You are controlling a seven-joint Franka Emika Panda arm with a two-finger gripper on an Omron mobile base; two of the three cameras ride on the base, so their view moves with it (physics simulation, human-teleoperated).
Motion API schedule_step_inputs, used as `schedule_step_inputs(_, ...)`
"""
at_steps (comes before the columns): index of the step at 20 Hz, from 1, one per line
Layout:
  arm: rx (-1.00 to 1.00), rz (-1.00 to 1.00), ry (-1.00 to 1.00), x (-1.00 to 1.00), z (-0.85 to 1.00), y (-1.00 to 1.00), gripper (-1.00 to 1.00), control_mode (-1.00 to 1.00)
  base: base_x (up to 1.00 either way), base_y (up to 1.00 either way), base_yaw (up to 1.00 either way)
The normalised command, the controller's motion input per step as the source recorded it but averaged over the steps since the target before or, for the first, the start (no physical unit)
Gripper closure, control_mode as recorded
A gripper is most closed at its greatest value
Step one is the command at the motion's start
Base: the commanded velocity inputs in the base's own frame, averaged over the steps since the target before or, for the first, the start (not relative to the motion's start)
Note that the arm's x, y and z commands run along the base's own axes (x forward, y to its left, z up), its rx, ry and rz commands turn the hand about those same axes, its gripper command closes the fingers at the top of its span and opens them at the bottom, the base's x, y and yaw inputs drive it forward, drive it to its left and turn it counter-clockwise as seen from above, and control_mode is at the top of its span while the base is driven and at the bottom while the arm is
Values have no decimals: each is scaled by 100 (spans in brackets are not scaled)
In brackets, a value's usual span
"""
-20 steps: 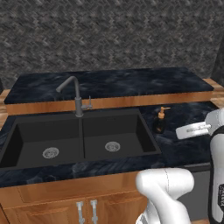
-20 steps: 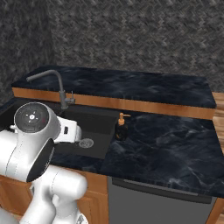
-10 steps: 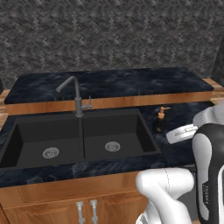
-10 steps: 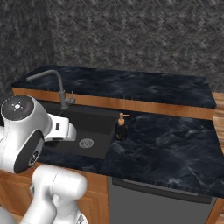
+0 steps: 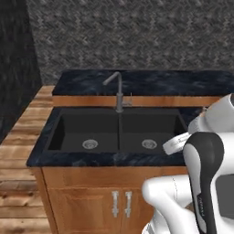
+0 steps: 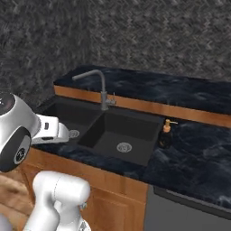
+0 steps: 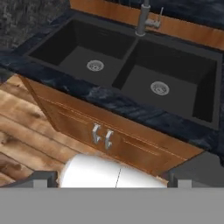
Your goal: Restock the sink supplies by placing the sponge and soap dispenser on the counter and next to the sink. Make sure the soap dispenser is upright.
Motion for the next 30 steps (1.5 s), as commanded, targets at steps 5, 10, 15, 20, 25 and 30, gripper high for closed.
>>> schedule_step_inputs(5, 0, 0, 0, 0, 0, 0, -100, 100, -10, 47, 65)
schedule_step_inputs(10, 0, 0, 0, 0, 0, 0, -100, 100, 0, 28, 81)
schedule_step_inputs(15, 0, 0, 0, 0, 0, 0, -100, 100, 0, 23, 87)
schedule_step_inputs(20, 0, 0, 0, 0, 0, 0, -100, 100, 0, 22, 85)
schedule_step_inputs(25, 0, 0, 0, 0, 0, 0, -100, 100, 22, 18, 76)
schedule_step_inputs(30, 0, 0, 0, 0, 0, 0, -100, 100, 63, -7, 62)
